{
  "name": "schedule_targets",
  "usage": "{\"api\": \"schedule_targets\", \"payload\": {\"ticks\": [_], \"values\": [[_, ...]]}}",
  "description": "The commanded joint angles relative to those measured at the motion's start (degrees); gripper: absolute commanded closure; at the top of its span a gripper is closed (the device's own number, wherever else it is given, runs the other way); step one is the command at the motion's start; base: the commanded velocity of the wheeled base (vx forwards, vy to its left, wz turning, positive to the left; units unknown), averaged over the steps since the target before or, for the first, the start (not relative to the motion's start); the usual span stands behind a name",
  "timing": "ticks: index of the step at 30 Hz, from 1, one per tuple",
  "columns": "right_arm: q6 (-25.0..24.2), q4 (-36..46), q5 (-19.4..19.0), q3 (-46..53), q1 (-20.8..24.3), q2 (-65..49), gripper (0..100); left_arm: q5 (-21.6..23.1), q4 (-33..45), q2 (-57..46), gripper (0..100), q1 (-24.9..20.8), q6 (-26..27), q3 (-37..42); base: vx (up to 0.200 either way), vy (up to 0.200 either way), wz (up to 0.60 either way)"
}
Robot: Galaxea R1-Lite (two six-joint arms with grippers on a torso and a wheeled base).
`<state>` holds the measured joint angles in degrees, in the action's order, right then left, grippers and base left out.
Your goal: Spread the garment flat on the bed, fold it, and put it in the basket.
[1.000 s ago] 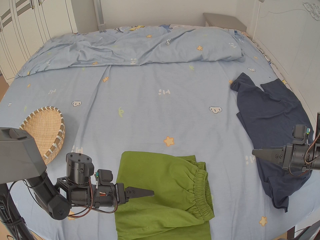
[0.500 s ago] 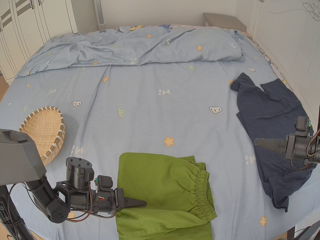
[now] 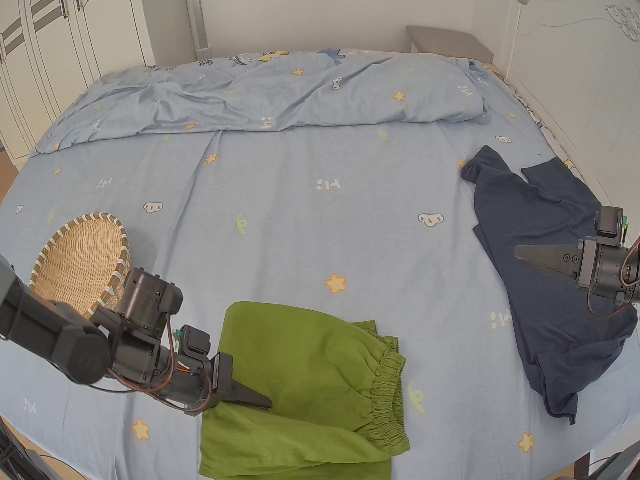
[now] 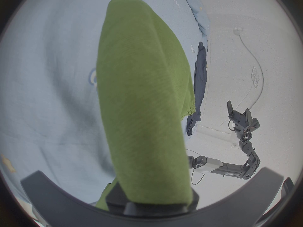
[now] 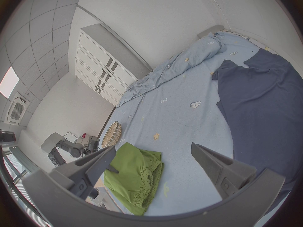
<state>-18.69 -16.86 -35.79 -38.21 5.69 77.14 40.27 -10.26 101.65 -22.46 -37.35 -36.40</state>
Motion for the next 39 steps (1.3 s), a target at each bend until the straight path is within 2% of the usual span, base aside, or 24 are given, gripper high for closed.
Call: {"api": "schedule_targets", "payload": {"ticks": [1, 9, 19, 27, 39], "values": [[-0.9, 2.5, -0.6, -2.0, -0.3, 0.9, 0, -0.5, 36.9, -7.0, 100, 6.8, 17.0, -23.7, 0.000, 0.000, 0.00], [-0.9, 2.6, -0.6, -1.9, -0.1, 0.5, 0, -0.5, 37.2, -7.4, 100, 7.8, 17.1, -24.2, 0.000, 0.000, 0.00], [-0.9, 2.6, -0.6, -1.9, -0.1, 0.4, 0, -0.5, 37.4, -7.7, 100, 6.9, 17.5, -23.5, 0.000, 0.200, 0.00], [-0.8, 2.6, -0.6, -1.9, 0.0, 0.4, 0, -0.5, 37.6, -7.3, 100, 2.9, 17.3, -23.2, 0.000, 0.200, 0.00], [-0.9, 2.6, -0.6, -1.9, 0.0, 0.1, 0, -0.5, 37.5, -8.1, 100, 2.4, 17.6, -22.6, 0.000, 0.200, 0.00]]}}
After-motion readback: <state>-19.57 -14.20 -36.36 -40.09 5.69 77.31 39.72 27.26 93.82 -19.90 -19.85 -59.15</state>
